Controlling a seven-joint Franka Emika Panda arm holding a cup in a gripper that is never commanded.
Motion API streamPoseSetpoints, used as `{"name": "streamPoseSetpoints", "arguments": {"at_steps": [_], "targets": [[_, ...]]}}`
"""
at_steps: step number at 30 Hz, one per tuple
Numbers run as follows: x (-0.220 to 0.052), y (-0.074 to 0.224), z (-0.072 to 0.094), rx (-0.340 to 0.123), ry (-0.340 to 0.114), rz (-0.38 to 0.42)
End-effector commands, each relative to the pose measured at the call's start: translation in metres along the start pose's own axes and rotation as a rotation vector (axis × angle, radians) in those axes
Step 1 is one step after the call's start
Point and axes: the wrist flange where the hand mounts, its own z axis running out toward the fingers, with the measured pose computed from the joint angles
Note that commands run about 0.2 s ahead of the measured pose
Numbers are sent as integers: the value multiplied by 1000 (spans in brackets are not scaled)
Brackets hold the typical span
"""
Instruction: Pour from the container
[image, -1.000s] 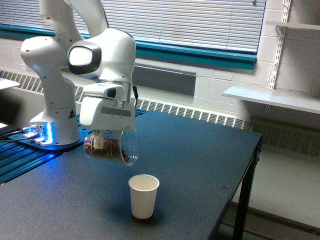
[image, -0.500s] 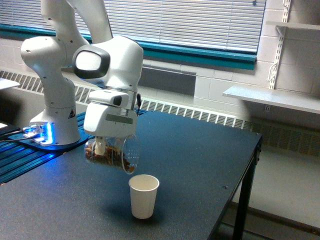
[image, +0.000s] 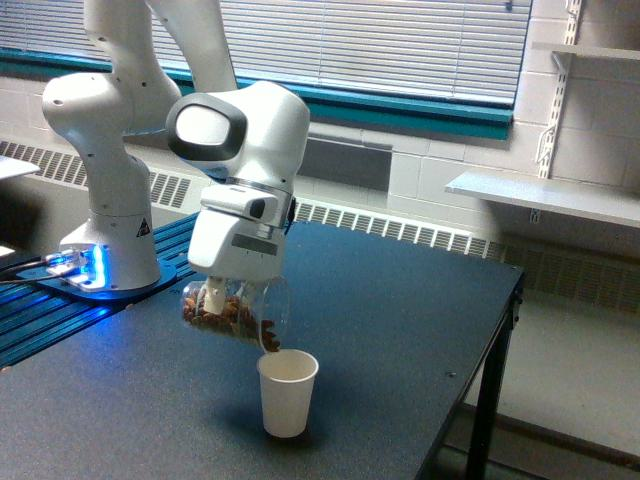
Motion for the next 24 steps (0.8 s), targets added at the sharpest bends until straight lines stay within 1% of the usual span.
{"name": "streamPoseSetpoints", "arguments": {"at_steps": [1,12,24], "targets": [[4,-9,-6,-20,14,-1],[4,-9,-5,-60,8,-11],[7,-7,-6,-86,0,-11]]}}
